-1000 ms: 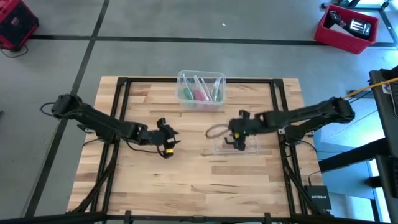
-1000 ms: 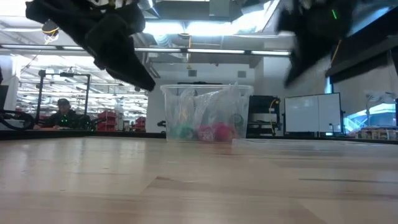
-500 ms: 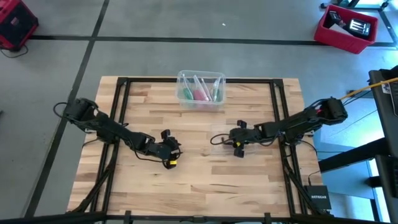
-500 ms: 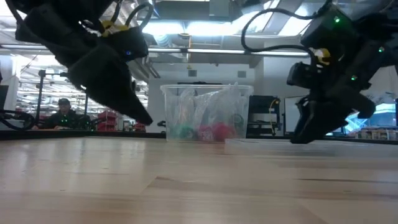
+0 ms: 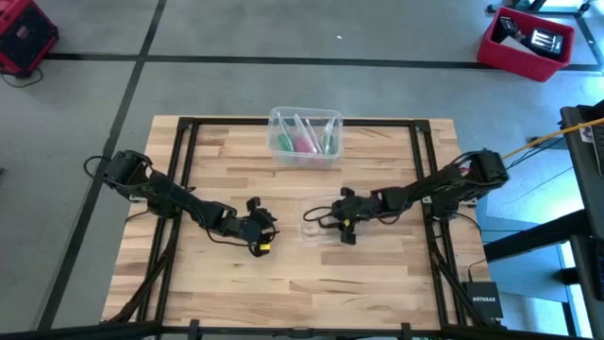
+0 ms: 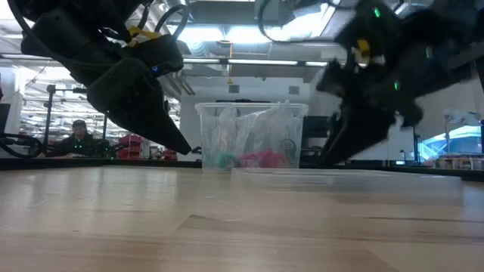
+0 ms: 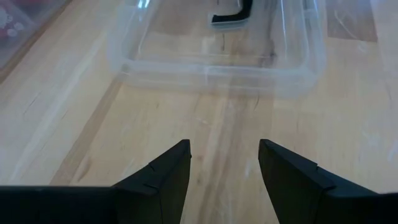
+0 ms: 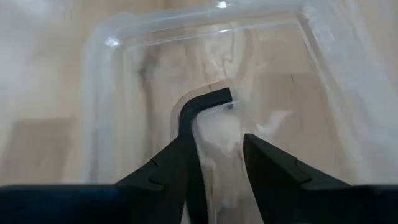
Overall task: Roll bandage
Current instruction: Close the transparent bin
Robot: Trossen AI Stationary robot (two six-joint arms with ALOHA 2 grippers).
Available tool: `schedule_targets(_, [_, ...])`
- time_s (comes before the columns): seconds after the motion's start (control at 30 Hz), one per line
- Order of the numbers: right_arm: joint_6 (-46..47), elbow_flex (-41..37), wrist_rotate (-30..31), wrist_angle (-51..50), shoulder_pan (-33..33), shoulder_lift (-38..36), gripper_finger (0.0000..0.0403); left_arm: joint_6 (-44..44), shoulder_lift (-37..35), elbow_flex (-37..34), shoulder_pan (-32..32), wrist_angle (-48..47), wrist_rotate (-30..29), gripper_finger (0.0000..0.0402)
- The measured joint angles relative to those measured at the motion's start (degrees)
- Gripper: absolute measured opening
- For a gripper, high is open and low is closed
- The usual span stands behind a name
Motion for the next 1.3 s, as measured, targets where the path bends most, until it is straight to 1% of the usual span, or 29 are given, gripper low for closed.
schedule_targets(0.07, [-2.51, 4.55, -0.64, -12.34, -0.11, -3.49, 0.0154, -0.04, 0.00, 0.00, 0.28, 0.42, 0.00, 0.0182])
schedule_targets(0.13, [-4.29, 8.51, 0.72, -23.64, -0.11, -7.04, 0.0154, -0.53, 0.00, 0.02, 0.37, 1.59, 0.00, 0.0182])
schedule_targets(0.2, [-5.02, 10.46, 2.20, -33.37, -0.11, -10.24, 0.0154, -0.48, 0.08, 0.01, 0.77, 2.42, 0.00, 0.0182])
schedule_targets(0.27, [-2.99, 10.71, 2.65, -38.06, -0.11, -13.73, 0.0154, -0.69, 0.13, 0.02, 1.32, 2.80, 0.01, 0.0182])
schedule_targets(0.4, [7.45, 7.77, 4.21, -44.71, -0.13, -20.19, 0.0154, -3.55, 0.13, 0.02, 2.71, 3.31, -0.02, 0.0182])
schedule_targets(0.47, [13.69, 5.55, 4.05, -45.81, -0.13, -23.59, 0.0157, -3.31, 0.40, 0.02, 3.25, 4.67, -0.04, 0.0182])
schedule_targets(0.53, [20.34, 2.72, 3.87, -45.67, -0.13, -27.34, 0.0169, -2.32, 1.06, 0.02, 3.63, 6.38, -0.02, 0.0182])
schedule_targets(0.67, [31.58, -4.24, 2.37, -43.25, -0.13, -33.68, 0.0221, -1.86, 4.20, 0.02, 4.28, 10.39, 0.04, 0.0182])
schedule_targets(0.77, [38.31, -8.84, 2.37, -43.20, -0.13, -36.97, 0.0262, -2.92, 7.04, 0.07, 4.53, 12.59, 0.75, 0.0182])
schedule_targets(0.87, [45.16, -13.18, 2.17, -41.99, -0.13, -39.35, 0.0287, -3.66, 9.52, 0.28, 4.51, 12.94, 1.20, 0.0182])
schedule_targets(0.93, [47.87, -15.84, 0.82, -40.18, -0.13, -40.82, 0.0294, -4.78, 10.91, 0.60, 4.51, 12.99, 1.21, 0.0182])
schedule_targets(1.07, [51.70, -19.39, -0.25, -35.92, -0.13, -42.01, 0.0293, -4.94, 12.46, 1.14, 4.51, 13.41, 0.90, 0.0182])
schedule_targets(1.3, [53.20, -20.90, 0.13, -33.07, -0.17, -42.37, 0.0287, -4.44, 12.67, 1.25, 4.92, 13.39, 0.96, 0.0182])
